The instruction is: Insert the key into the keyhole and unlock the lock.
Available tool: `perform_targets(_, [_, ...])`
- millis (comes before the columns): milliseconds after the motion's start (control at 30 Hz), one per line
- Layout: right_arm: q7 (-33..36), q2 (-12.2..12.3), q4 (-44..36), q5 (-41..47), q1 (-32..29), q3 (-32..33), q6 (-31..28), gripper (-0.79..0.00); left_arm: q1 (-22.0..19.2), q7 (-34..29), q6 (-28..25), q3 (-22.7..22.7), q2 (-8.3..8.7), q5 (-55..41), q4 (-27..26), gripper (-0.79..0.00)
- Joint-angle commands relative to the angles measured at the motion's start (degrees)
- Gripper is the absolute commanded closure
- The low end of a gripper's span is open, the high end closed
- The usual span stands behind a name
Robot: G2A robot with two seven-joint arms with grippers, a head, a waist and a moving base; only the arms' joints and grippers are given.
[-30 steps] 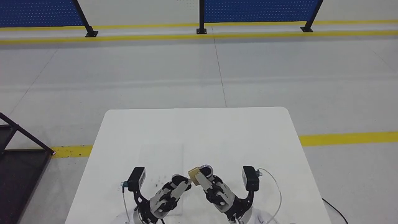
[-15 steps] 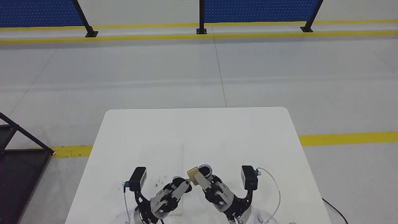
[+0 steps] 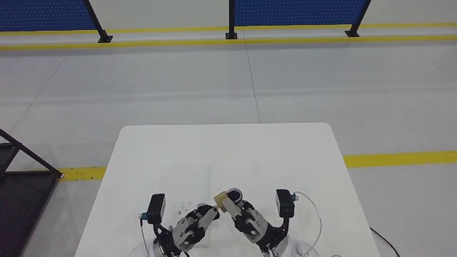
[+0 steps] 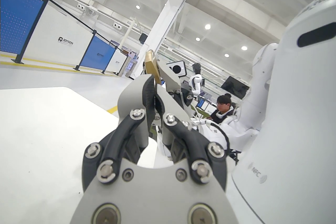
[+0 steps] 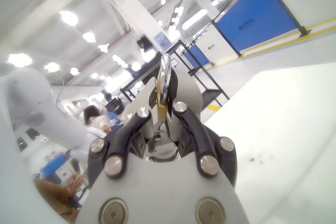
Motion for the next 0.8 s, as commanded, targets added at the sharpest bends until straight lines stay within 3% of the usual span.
perform_targets(0, [0.35, 0.07, -0.23, -0.15, -0.12, 0.14, 0.39, 0.000, 0.37, 1.72, 1.42, -0.17, -0.16, 2.15, -0.09, 0.000])
perform_targets(567, [0.75, 0.39, -1.08, -0.93, -0.66, 0.43, 1.97, 0.000, 2.07, 13.40, 20.35, -0.75, -1.25, 18.44, -0.32, 0.000])
perform_targets(767, [0.98, 0.45, -1.24, -1.07, -0.66, 0.30, 2.40, 0.000, 2.10, 17.43, 31.57, -0.93, -1.69, 25.33, 0.16, 0.000])
